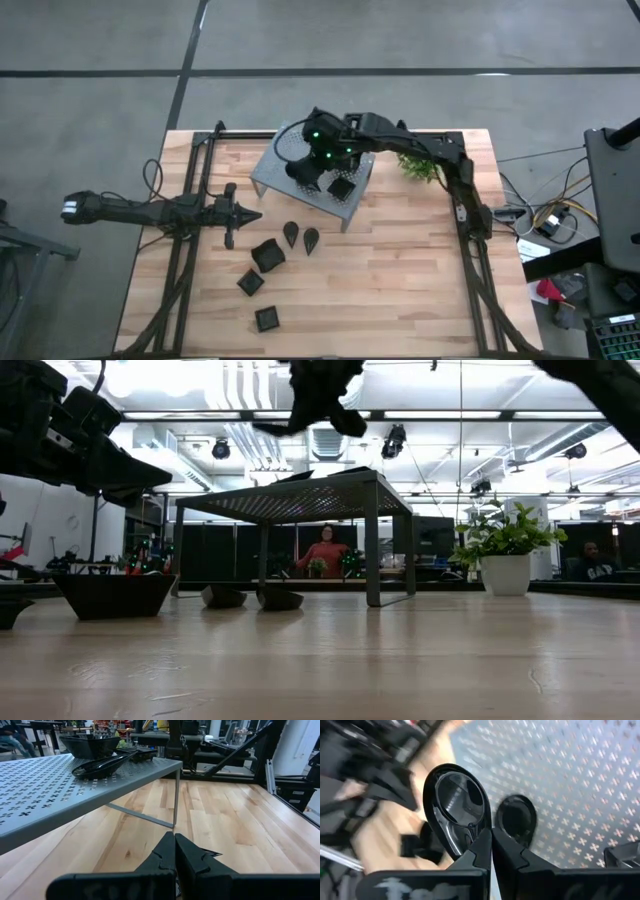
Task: Pick & Place Mini shaped plates
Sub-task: Stack the right drop shaped plate into the drop shaped plate on the shelf
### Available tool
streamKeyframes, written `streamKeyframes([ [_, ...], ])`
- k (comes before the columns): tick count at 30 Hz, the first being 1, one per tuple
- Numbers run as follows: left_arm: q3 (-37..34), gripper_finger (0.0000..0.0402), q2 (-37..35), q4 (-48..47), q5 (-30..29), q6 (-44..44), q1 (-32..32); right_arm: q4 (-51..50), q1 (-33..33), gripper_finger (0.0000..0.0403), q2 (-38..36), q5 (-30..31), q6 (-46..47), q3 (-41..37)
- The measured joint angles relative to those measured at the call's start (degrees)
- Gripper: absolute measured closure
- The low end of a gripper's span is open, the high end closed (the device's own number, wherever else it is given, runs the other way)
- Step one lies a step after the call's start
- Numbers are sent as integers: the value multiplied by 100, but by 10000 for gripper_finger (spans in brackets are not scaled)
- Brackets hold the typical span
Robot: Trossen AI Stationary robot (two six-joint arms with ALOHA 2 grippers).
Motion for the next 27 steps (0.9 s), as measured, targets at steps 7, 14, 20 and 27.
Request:
streamKeyframes([
  [7, 2, 401, -2, -6, 0, 1, 0, -532, -4, 394, 310, -82, 207, 284],
  [14, 0, 401, 0, -30, 0, 1, 2, -528, 14, 394, 328, -78, 191, 276],
  [20, 0, 401, 0, -32, 0, 2, 2, -530, 76, 394, 346, 163, 282, 156],
  [27, 2, 401, 0, -33, 0, 0, 2, -515, 94, 394, 346, 185, 332, 2],
])
